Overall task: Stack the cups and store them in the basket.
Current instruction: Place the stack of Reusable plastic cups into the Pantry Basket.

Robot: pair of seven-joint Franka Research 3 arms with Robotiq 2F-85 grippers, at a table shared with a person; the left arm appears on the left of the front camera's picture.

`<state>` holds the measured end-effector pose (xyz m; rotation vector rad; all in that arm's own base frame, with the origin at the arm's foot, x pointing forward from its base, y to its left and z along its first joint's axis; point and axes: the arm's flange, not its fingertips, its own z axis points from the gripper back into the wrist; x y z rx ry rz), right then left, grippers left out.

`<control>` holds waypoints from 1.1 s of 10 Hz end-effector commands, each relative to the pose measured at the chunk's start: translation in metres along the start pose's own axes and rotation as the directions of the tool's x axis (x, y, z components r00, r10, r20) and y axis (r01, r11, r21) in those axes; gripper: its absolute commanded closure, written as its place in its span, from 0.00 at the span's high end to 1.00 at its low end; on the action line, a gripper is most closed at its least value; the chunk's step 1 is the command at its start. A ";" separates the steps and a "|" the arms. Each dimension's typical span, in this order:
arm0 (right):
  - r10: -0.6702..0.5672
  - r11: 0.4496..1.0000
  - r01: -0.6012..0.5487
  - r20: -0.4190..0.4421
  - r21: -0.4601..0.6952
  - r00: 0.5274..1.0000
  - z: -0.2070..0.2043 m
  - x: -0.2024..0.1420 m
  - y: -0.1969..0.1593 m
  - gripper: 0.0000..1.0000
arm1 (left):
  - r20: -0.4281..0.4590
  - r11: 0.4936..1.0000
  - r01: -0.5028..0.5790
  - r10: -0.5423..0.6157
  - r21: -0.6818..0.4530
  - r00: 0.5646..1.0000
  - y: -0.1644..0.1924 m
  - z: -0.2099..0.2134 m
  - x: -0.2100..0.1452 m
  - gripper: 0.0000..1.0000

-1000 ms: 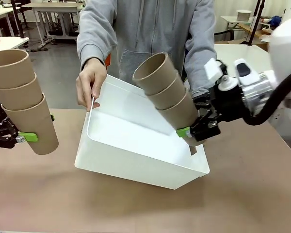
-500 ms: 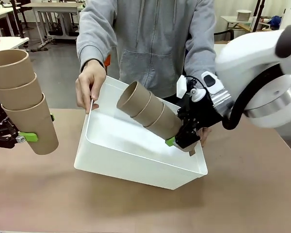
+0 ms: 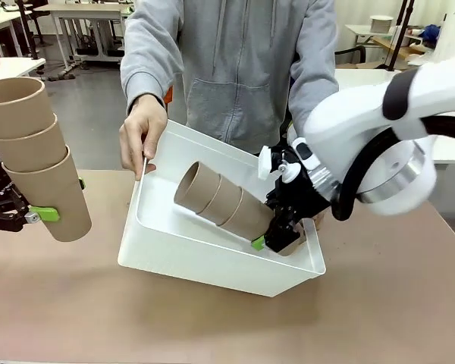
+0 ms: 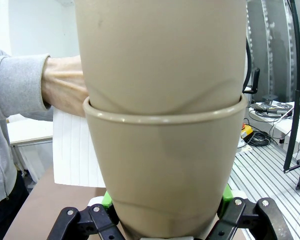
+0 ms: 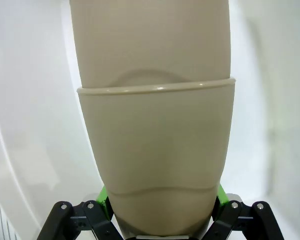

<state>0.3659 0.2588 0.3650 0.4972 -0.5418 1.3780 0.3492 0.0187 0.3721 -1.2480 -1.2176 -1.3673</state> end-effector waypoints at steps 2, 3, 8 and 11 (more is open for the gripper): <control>-0.001 1.000 0.001 -0.026 0.007 1.000 -0.023 0.013 -0.014 0.83 | 0.007 1.000 0.009 -0.009 0.001 1.000 -0.001 0.001 0.004 0.85; 0.004 1.000 -0.003 -0.037 0.014 0.999 -0.024 0.011 -0.014 0.83 | 0.007 1.000 0.009 -0.009 0.001 1.000 -0.001 0.001 0.004 0.85; 0.005 0.999 -0.004 -0.046 0.033 0.999 -0.032 0.010 -0.019 1.00 | 0.007 1.000 0.009 -0.009 0.001 1.000 -0.001 0.001 0.004 0.85; 0.019 0.999 -0.019 -0.011 0.044 1.000 -0.018 0.015 -0.019 1.00 | 0.007 1.000 0.009 -0.009 0.001 1.000 -0.001 0.001 0.004 0.85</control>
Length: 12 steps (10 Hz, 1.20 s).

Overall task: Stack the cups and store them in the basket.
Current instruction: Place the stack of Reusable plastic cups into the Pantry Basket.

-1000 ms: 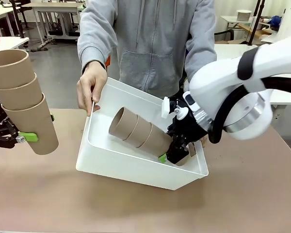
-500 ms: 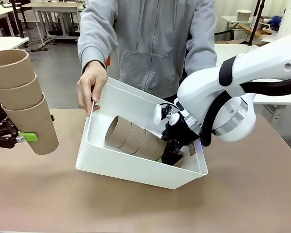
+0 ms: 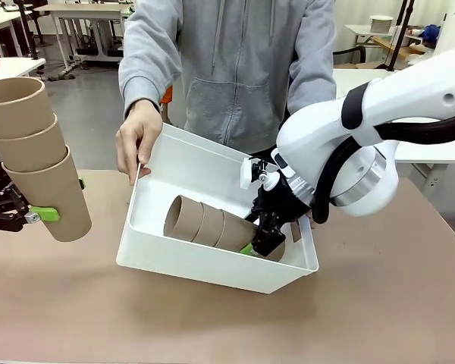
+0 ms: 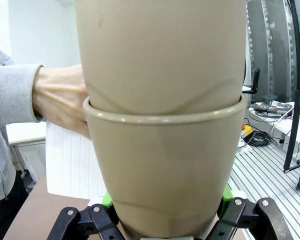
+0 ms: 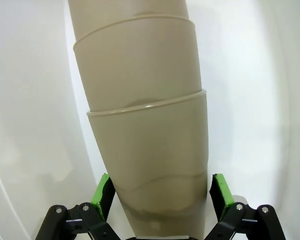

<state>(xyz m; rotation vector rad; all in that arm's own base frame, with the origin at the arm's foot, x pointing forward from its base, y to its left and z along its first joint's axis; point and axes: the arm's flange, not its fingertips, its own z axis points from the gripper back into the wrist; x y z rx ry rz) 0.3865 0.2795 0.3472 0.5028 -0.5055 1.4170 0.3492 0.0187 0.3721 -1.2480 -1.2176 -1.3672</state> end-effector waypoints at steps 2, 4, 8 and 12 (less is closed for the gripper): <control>-0.008 1.000 0.007 0.091 0.018 0.996 0.053 0.013 0.002 1.00 | 0.007 1.000 0.009 -0.009 0.001 1.000 -0.001 0.001 0.004 0.85; -0.012 1.000 0.009 0.195 0.013 0.981 0.118 0.016 0.006 1.00 | 0.007 1.000 0.009 -0.009 0.001 1.000 -0.001 0.001 0.004 0.85; -0.053 0.998 0.060 0.399 -0.004 0.915 0.235 -0.002 -0.003 1.00 | 0.007 1.000 0.009 -0.009 0.001 1.000 -0.001 0.001 0.004 0.85; -0.116 0.993 0.113 0.579 0.041 0.807 0.324 -0.087 -0.013 1.00 | 0.007 1.000 0.009 -0.009 0.001 1.000 -0.001 0.001 0.004 0.85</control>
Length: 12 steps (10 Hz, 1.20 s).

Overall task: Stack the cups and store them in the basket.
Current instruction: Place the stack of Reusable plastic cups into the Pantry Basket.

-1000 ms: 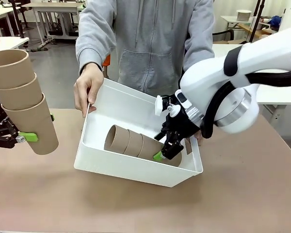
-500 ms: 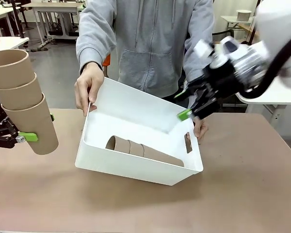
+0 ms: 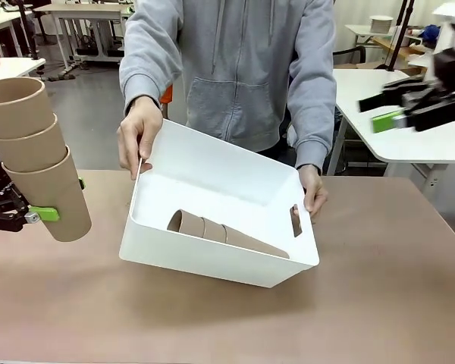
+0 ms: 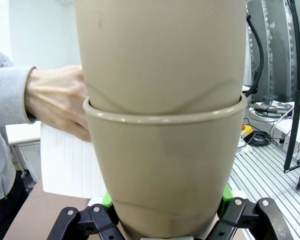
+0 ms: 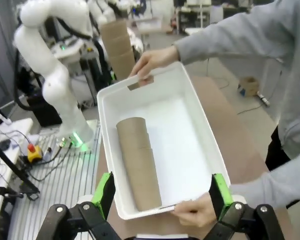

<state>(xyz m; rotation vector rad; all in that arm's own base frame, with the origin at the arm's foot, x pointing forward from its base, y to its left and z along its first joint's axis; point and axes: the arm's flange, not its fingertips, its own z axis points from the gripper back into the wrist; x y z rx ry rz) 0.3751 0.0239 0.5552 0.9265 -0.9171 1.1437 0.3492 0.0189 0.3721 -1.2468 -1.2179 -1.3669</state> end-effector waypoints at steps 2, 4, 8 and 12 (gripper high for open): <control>-0.007 1.000 0.006 0.076 0.003 0.997 0.041 -0.028 -0.013 1.00 | 0.008 1.000 0.009 -0.009 0.000 1.000 -0.001 0.001 0.004 0.85; 0.063 0.998 -0.064 0.119 0.003 0.991 0.051 -0.040 -0.017 1.00 | 0.008 1.000 0.009 -0.009 0.000 1.000 -0.001 0.001 0.004 0.85; -0.027 0.999 0.029 0.072 -0.020 0.997 0.051 -0.034 -0.009 1.00 | 0.008 1.000 0.009 -0.009 0.000 1.000 -0.001 0.001 0.004 0.85; -0.027 0.999 0.029 0.072 -0.020 0.997 0.051 -0.034 -0.009 1.00 | 0.008 1.000 0.009 -0.009 0.000 1.000 -0.001 0.001 0.004 0.85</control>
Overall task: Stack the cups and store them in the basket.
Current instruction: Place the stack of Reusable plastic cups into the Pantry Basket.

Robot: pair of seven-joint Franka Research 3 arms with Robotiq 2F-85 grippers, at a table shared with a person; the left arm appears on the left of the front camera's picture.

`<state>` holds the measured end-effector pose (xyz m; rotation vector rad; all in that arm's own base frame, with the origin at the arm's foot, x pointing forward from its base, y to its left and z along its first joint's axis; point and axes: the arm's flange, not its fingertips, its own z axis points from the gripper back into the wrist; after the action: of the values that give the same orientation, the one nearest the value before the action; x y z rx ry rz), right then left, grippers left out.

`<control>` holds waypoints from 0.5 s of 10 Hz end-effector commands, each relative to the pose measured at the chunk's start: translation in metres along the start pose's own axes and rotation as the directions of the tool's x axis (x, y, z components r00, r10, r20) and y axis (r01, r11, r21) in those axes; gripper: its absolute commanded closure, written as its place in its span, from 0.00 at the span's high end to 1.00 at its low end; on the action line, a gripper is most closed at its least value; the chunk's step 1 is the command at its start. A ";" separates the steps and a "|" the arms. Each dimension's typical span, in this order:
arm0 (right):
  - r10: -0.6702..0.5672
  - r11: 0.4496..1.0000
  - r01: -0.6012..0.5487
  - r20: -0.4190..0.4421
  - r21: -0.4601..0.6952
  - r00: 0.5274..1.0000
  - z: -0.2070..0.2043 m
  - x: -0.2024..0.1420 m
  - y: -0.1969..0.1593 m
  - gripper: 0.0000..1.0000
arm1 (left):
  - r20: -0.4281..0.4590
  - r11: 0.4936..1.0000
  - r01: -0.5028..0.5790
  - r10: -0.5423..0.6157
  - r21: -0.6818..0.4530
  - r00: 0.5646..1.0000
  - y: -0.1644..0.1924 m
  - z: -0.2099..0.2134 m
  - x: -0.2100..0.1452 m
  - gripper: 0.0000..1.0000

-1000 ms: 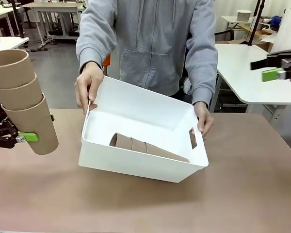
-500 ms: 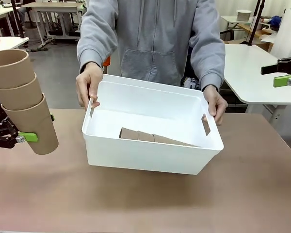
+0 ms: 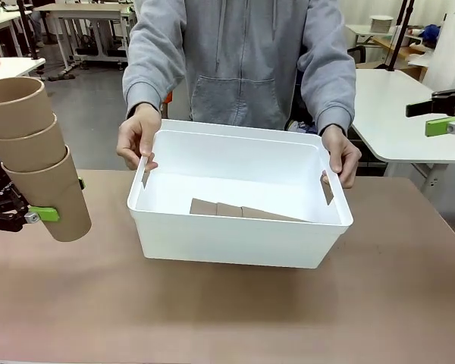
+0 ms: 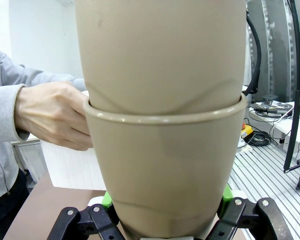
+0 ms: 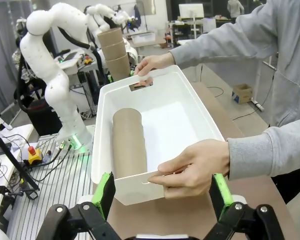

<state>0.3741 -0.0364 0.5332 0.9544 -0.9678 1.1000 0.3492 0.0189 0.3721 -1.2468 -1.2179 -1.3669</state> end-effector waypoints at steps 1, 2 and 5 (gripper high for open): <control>-0.015 1.000 0.015 0.011 -0.002 1.000 0.001 0.006 0.003 1.00 | 0.008 1.000 0.009 -0.009 0.000 1.000 -0.001 0.001 0.004 0.85; -0.015 1.000 0.015 0.011 -0.002 1.000 0.001 0.006 0.003 1.00 | 0.008 1.000 0.009 -0.009 0.000 1.000 -0.001 0.001 0.004 0.85; -0.015 1.000 0.015 0.011 -0.002 1.000 0.001 0.006 0.003 1.00 | 0.008 1.000 0.009 -0.009 0.000 1.000 -0.001 0.001 0.004 0.85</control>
<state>0.3741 -0.0367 0.5333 0.9541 -0.9678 1.0992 0.3492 0.0189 0.3721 -1.2468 -1.2179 -1.3669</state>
